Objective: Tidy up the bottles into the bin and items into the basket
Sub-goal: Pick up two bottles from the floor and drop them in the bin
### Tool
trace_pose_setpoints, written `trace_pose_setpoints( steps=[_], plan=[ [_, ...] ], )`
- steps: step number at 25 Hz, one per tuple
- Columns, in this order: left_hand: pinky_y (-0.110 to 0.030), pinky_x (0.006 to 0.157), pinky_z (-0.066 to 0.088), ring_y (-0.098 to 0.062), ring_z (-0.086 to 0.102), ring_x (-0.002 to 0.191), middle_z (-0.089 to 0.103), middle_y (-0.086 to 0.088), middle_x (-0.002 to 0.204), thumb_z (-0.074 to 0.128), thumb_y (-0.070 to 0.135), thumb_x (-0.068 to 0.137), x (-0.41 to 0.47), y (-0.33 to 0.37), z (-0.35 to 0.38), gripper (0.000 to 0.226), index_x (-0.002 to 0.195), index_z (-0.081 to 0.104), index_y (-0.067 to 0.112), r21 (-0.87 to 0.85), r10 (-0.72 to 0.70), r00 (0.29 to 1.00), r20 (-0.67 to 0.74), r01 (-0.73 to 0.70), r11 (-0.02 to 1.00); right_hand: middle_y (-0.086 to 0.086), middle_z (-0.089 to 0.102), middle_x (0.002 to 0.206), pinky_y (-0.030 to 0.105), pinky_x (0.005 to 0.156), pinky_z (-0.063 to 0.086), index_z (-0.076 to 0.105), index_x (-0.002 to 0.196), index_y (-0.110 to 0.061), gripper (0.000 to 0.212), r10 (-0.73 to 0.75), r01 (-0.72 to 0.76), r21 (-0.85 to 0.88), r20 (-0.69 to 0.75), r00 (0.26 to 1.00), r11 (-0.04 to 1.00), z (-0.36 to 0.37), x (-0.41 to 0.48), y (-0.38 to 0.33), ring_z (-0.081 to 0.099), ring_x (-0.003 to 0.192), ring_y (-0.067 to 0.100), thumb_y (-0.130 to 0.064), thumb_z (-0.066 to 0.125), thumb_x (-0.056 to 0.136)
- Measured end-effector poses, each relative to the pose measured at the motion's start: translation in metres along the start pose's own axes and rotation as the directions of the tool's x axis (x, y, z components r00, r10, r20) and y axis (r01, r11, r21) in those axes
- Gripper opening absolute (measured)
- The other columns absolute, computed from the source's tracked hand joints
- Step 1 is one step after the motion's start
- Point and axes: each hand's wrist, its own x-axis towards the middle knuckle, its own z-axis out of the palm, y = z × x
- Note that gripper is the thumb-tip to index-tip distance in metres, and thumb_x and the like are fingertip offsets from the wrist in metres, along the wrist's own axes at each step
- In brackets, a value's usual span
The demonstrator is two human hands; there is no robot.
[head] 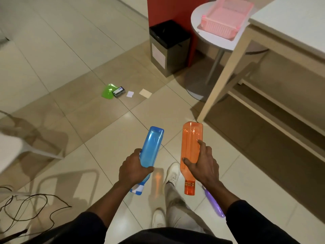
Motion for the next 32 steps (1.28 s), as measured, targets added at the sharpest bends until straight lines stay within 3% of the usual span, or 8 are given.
trace_pose_setpoints(
  steps=[12, 18, 22, 28, 32],
  plan=[
    [-0.029, 0.064, 0.048, -0.009, 0.064, 0.081, 0.059, 0.019, 0.094, 0.085, 0.064, 0.062, 0.215, 0.069, -0.087, 0.086, 0.133, 0.048, 0.031, -0.063, -0.137, 0.988, -0.071, 0.132, 0.989, 0.008, 0.044, 0.142, 0.045, 0.083, 0.057, 0.016, 0.156, -0.027, 0.098, -0.202, 0.211, -0.059, 0.126, 0.971, 0.976, -0.020, 0.249, -0.078, 0.066, 0.110, 0.032, -0.070, 0.066, 0.083],
    [-0.020, 0.059, 0.045, -0.010, 0.064, 0.075, 0.062, 0.014, 0.089, 0.092, 0.056, 0.064, 0.305, 0.087, -0.109, 0.083, 0.129, 0.053, 0.022, -0.069, -0.075, 0.985, -0.154, 0.065, 0.995, 0.007, 0.046, 0.142, 0.044, 0.083, 0.058, 0.016, 0.156, -0.028, 0.098, -0.171, 0.184, -0.088, 0.140, 0.975, 0.979, -0.025, 0.343, -0.114, 0.068, 0.108, 0.031, -0.071, 0.065, 0.083],
    [-0.023, 0.062, 0.045, -0.007, 0.058, 0.075, 0.058, 0.018, 0.090, 0.088, 0.061, 0.063, 0.390, 0.078, -0.135, 0.087, 0.133, 0.049, 0.026, -0.032, -0.111, 0.987, -0.118, 0.108, 0.994, 0.010, 0.046, 0.141, 0.045, 0.082, 0.059, 0.015, 0.156, -0.026, 0.100, -0.155, 0.172, -0.125, 0.133, 0.979, 0.977, -0.013, 0.419, -0.151, 0.068, 0.107, 0.031, -0.072, 0.064, 0.083],
    [-0.038, 0.083, 0.056, -0.020, 0.066, 0.095, 0.066, 0.007, 0.109, 0.086, 0.064, 0.064, 0.517, 0.076, -0.203, 0.091, 0.138, 0.047, 0.027, -0.017, -0.111, 0.993, -0.036, 0.110, 0.994, 0.012, 0.047, 0.140, 0.046, 0.076, 0.060, 0.018, 0.154, -0.026, 0.099, -0.105, 0.110, -0.137, 0.042, 0.994, 0.984, -0.020, 0.518, -0.225, 0.069, 0.102, 0.034, -0.075, 0.062, 0.081],
    [-0.040, 0.085, 0.056, -0.026, 0.068, 0.097, 0.070, 0.003, 0.113, 0.088, 0.061, 0.064, 0.598, 0.089, -0.242, 0.091, 0.137, 0.050, 0.025, 0.010, -0.051, 0.998, -0.039, 0.052, 0.999, 0.013, 0.048, 0.139, 0.047, 0.075, 0.059, 0.019, 0.153, -0.026, 0.097, -0.049, 0.048, -0.136, -0.002, 0.999, 0.990, -0.033, 0.573, -0.262, 0.069, 0.098, 0.035, -0.077, 0.060, 0.081]
  ],
)
